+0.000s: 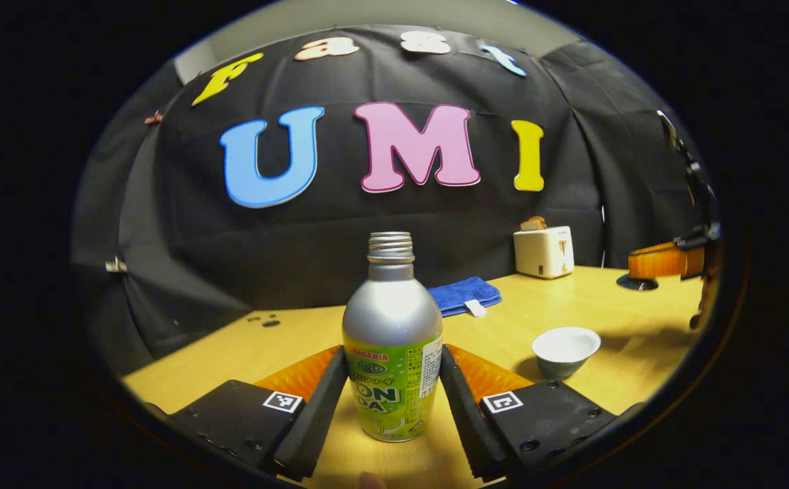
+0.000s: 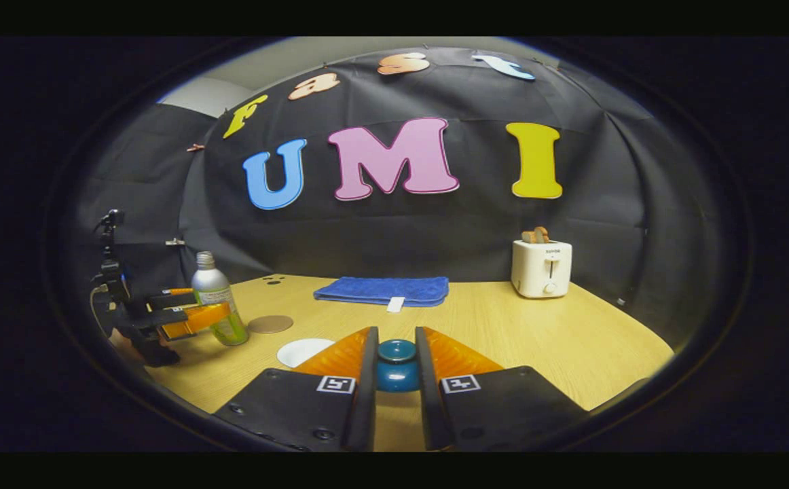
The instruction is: Open the teacup lid with one hand, grasp the water bottle and pour water into the teacup with the other hand; after pouring, place the water bottle on the coaster and then close the teacup lid.
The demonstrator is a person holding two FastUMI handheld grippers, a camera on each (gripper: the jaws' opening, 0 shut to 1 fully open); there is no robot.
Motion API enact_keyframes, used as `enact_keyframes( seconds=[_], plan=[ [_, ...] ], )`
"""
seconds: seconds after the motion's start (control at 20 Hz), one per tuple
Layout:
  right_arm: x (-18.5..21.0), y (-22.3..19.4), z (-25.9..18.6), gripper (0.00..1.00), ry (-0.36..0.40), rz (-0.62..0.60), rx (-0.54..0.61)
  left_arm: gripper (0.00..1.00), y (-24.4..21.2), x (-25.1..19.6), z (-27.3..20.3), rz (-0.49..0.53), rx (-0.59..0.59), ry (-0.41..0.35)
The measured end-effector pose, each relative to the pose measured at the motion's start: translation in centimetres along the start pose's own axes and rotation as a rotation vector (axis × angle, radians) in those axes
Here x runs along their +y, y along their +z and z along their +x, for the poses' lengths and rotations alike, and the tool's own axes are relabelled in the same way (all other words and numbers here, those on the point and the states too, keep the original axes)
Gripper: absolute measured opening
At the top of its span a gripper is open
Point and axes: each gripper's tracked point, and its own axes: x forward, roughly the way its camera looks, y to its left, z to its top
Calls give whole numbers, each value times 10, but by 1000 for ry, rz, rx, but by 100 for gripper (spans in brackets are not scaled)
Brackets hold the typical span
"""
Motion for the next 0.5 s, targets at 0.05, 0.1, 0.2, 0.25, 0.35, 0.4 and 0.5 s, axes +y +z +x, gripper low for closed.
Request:
enact_keyframes(
  seconds=[0.05, 0.1, 0.2, 0.25, 0.35, 0.4, 0.5],
  plan=[
    [-2, -1, 1, 35, -6, -6, 0, 81, 3, 6, -1, 75, -3, 23],
    [-3, -2, 1, 31, -9, -19, 2, 81, 7, 9, 1, 145, -2, 39],
    [-3, -5, 0, 31, -10, -44, 12, 79, 12, 9, 2, 269, 5, 49],
    [-4, -5, 0, 31, -12, -48, 12, 81, 12, 5, 3, 326, 12, 41],
    [-4, -3, -1, 27, -13, -34, 6, 80, 12, -4, 6, 457, 30, 15],
    [-7, -1, -2, 31, -18, -25, 1, 81, 14, -12, 7, 532, 35, 3],
    [-17, 2, -4, 31, -36, -11, -5, 80, 16, -25, 10, 687, 31, -16]
  ],
)
